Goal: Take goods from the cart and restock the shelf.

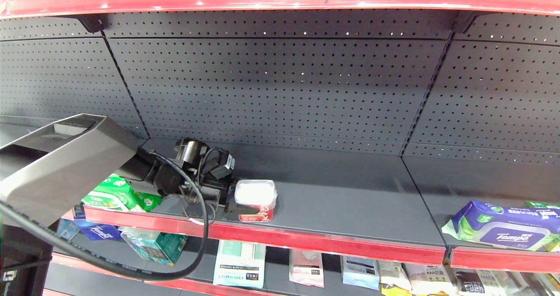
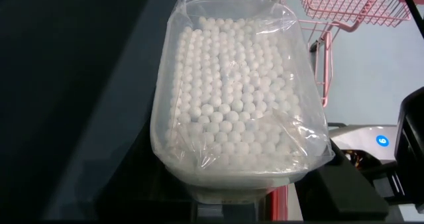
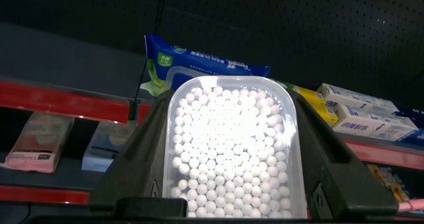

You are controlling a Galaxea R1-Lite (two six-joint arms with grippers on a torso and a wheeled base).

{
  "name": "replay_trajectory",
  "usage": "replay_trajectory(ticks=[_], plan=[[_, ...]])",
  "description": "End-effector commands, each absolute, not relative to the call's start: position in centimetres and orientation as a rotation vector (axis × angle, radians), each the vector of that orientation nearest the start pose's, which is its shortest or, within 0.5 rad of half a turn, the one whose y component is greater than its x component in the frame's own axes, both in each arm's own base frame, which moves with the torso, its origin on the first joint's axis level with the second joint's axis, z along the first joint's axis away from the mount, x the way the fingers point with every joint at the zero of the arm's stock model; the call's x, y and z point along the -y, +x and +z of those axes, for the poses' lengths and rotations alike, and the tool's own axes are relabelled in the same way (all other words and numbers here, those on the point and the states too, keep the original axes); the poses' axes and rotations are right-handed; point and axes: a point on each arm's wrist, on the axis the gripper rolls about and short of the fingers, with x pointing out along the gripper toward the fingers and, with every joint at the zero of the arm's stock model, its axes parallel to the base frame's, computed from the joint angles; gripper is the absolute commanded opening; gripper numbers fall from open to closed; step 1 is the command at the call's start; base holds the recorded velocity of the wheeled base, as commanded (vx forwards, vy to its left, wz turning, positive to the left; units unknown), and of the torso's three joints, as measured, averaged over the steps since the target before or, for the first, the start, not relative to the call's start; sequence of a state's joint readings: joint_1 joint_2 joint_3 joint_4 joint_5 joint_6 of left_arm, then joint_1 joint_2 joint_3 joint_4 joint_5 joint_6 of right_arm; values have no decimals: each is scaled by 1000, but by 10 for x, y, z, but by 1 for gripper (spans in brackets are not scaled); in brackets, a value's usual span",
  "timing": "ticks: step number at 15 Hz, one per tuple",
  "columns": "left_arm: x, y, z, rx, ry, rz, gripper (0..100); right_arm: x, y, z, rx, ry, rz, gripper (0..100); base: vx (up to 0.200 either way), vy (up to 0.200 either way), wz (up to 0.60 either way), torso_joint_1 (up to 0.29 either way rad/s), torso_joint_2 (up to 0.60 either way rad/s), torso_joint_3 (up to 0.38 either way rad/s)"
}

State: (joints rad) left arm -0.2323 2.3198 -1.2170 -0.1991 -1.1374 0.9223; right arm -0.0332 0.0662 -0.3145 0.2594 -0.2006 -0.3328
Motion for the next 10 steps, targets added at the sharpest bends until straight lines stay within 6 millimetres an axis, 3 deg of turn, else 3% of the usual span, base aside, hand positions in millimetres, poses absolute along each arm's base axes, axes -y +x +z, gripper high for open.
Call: replay_trajectory(ticks=[1, 10], plan=[[114, 390, 29, -214, 311, -1520, 0, 3, -46, 134, -51, -332, -230, 0, 0, 0, 0, 0, 0, 0], [115, 387, 26, -224, 301, -1530, 0, 3, -46, 134, -51, -332, -230, 0, 0, 0, 0, 0, 0, 0]])
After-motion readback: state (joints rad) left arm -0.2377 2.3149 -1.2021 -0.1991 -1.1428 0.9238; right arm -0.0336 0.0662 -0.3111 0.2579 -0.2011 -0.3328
